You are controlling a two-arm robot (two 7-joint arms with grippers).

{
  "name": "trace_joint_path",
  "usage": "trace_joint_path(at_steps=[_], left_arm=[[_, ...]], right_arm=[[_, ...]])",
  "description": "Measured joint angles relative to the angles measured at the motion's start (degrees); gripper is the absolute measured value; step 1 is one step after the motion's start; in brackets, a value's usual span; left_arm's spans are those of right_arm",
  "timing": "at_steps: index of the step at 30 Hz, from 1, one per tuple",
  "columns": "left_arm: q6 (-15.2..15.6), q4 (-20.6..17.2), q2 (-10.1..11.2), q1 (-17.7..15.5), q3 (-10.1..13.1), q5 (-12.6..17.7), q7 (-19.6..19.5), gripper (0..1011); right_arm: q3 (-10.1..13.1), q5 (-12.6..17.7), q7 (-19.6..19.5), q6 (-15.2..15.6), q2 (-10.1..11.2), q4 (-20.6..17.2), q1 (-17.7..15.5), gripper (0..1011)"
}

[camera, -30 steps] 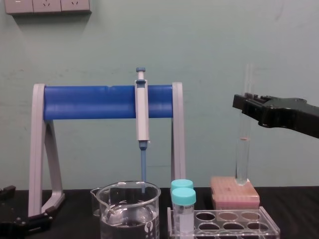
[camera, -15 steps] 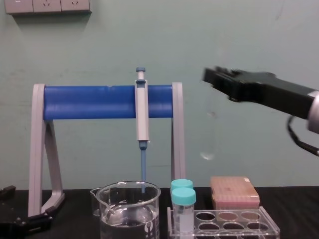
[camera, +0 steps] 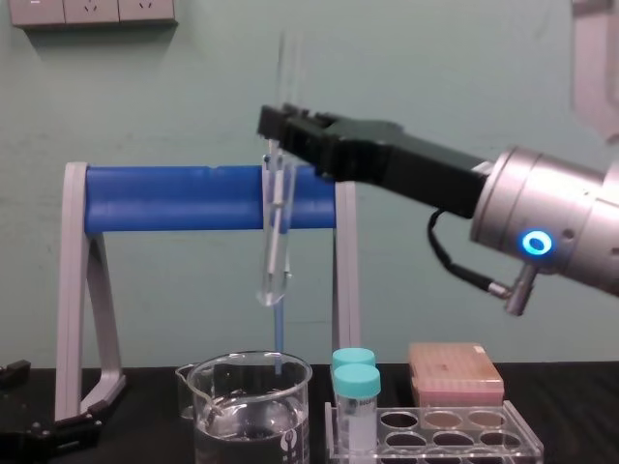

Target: Hold the test tube with one hand and immerse one end into the beaker, then return it to the test tube rack.

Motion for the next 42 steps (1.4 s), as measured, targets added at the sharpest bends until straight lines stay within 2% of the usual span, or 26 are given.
trace_joint_path(at_steps=[9,21,42], left_arm=[[0.0,0.0,0.0,0.0,0.0,0.0,0.0,1000],[0.0,0.0,0.0,0.0,0.0,0.0,0.0,1000],[0.0,0.0,0.0,0.0,0.0,0.0,0.0,1000]], right_arm=[[-2.8,-0.8,0.4,-1.0,-1.9,7.5,2.4,226],[-4.3,-0.9,1.3,-0.7,-4.2,13.8,4.1,226],[-5.3,-1.8,2.5,0.4,-5.9,19.4,5.4,226]])
